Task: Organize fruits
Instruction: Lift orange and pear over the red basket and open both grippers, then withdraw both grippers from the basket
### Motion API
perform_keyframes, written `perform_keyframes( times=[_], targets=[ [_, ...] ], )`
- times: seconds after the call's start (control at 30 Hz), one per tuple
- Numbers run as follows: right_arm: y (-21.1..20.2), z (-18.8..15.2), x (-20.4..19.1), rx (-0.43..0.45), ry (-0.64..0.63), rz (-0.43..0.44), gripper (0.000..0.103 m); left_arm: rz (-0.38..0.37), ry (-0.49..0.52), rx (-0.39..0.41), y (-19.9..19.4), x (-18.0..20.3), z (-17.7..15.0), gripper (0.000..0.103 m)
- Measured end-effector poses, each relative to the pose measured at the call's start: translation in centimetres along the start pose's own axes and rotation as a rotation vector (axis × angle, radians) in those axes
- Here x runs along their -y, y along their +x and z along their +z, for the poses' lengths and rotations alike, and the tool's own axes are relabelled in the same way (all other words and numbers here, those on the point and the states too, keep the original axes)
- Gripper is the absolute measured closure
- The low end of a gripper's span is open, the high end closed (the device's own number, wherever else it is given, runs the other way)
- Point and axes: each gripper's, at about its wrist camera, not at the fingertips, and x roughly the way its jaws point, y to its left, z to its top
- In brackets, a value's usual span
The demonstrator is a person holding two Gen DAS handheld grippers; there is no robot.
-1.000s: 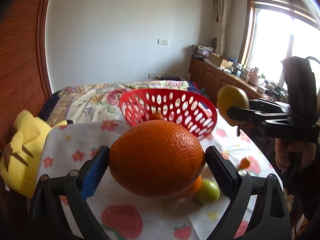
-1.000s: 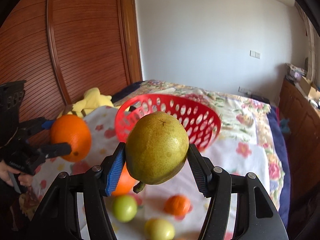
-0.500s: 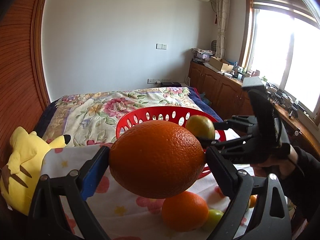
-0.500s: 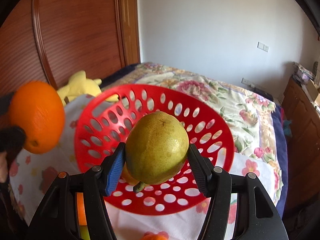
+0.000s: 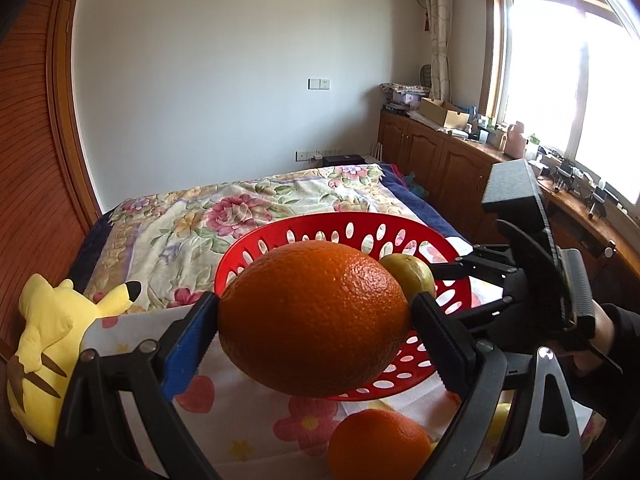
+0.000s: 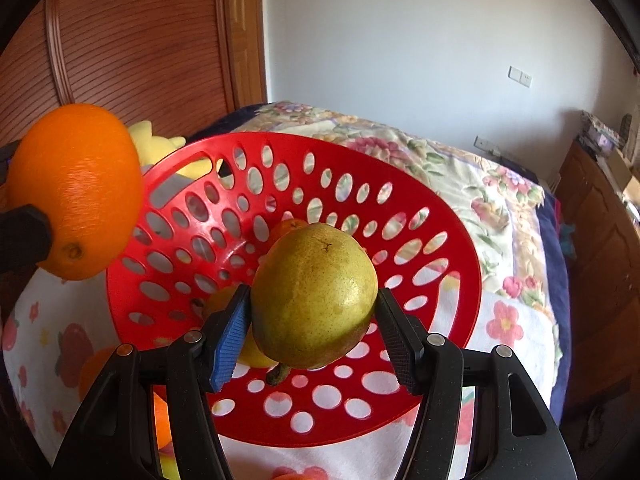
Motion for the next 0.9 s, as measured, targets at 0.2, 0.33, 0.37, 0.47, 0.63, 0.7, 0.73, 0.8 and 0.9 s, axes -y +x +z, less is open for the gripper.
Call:
perform_keyframes(
  times=[0.2, 0.33, 0.37, 0.47, 0.63, 0.7, 0.73, 0.8, 0.9],
  targets=[
    [-0.2, 0.0, -0.2, 0.009, 0.001, -0.014, 0.039, 0.019, -0.006, -0.024, 1.3, 0.1, 0.0, 0.008],
    [-1.0, 0.5, 0.0, 0.056, 0.038, -0.007, 0.038, 0.012, -0.013, -0.041, 1.9, 0.0, -0.1, 0.008],
    [-1.3, 0.4, 0.1, 0.066, 0.045, -0.01, 0.038, 0.017, -0.009, -0.044, 2.0, 0.0, 0.0, 0.008],
    [-2.5, 0.1, 0.3, 0.097, 0.074, -0.013, 0.038, 0.015, -0.008, -0.048, 2.5, 0.1, 0.0, 0.008],
    [-5.1, -1.1, 1.3, 0.135, 0.117, -0.018, 0.038, 0.007, 0.001, -0.061, 3.5, 0.7, 0.3, 0.008],
    [-6.2, -1.6, 1.5, 0.147, 0.126, -0.019, 0.038, 0.007, 0.008, -0.071, 4.1, 1.0, 0.4, 0.008],
    [-6.7, -1.8, 1.5, 0.154, 0.128, -0.018, 0.038, 0.009, 0.011, -0.075, 4.3, 1.2, 0.3, 0.008],
    [-7.6, -2.1, 1.6, 0.166, 0.132, -0.013, 0.037, 0.01, 0.013, -0.088, 4.9, 1.4, 0.2, 0.008],
    [-8.4, -2.6, 1.3, 0.175, 0.126, -0.009, 0.037, 0.013, 0.01, -0.108, 5.6, 1.6, -0.2, 0.008]
  ],
)
